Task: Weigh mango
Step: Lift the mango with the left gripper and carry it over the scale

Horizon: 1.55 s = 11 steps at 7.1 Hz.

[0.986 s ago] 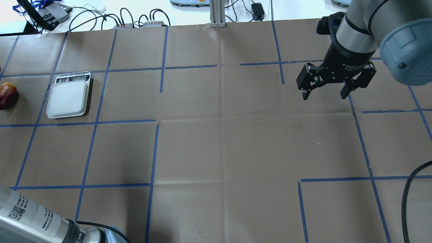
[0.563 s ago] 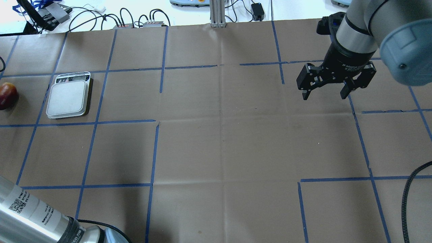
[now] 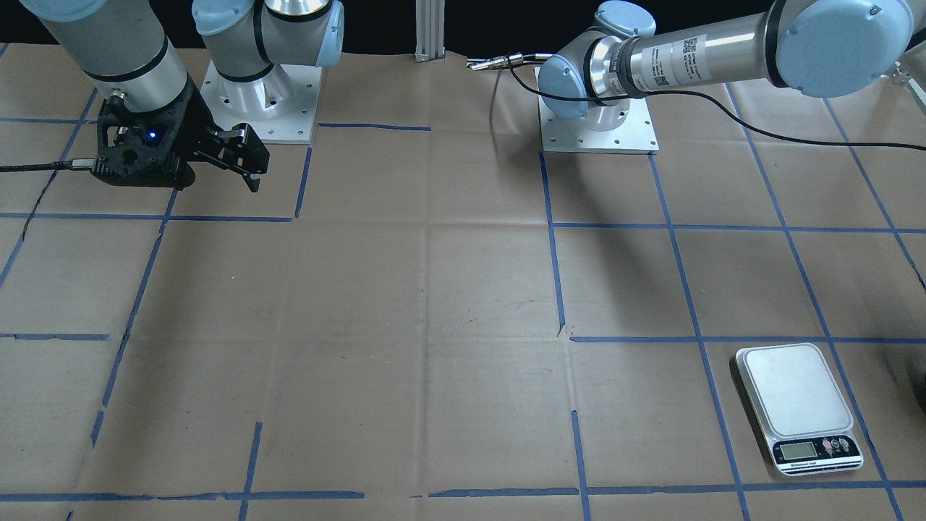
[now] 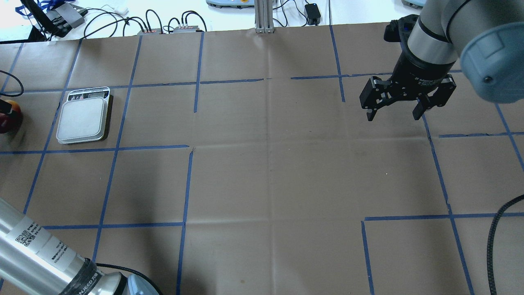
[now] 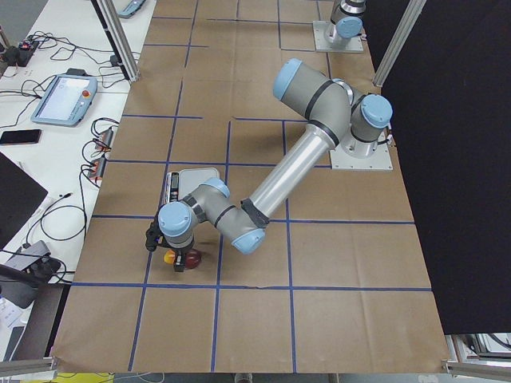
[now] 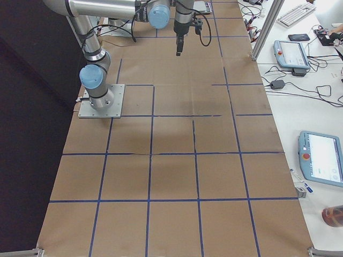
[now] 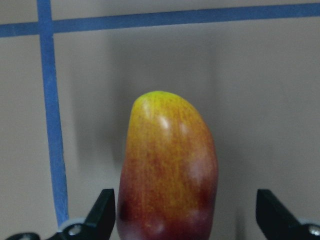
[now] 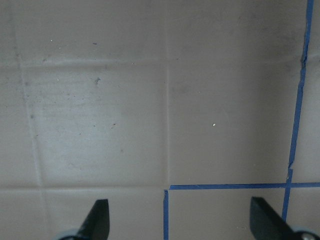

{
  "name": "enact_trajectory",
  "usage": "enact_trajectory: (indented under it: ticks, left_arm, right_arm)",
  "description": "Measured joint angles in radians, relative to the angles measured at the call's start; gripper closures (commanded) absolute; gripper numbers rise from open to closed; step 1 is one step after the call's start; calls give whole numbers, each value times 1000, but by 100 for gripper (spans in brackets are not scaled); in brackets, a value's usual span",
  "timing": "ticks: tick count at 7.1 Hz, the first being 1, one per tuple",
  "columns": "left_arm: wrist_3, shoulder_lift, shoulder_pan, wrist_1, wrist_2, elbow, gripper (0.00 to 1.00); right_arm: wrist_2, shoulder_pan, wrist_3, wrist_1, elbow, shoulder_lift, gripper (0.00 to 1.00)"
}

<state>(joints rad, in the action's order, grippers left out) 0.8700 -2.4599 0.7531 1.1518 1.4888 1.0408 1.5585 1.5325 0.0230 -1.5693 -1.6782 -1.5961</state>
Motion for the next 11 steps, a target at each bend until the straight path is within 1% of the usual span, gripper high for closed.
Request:
enact_trajectory:
  ticks: [2, 3, 4, 6, 7, 8, 11]
  left_arm:
    - [-5, -20, 2, -2, 6, -4, 1]
    - [-16, -22, 5, -3, 3, -6, 5]
    - [-28, -22, 7, -5, -3, -6, 15]
    - [-39, -22, 8, -10, -6, -7, 43]
    - [-44, -21, 8, -11, -5, -7, 65]
    - [-53, -19, 8, -10, -1, -7, 75]
    - [-78, 14, 9, 15, 7, -9, 76]
  right_arm:
    - [0, 0, 0, 0, 0, 0, 0]
    - [0, 0, 0, 0, 0, -1, 0]
    - [0, 0, 0, 0, 0, -1, 0]
    - [0, 0, 0, 0, 0, 0, 0]
    - [0, 0, 0, 0, 0, 0, 0]
    - [0, 0, 0, 0, 0, 0, 0]
    - [0, 0, 0, 0, 0, -1, 0]
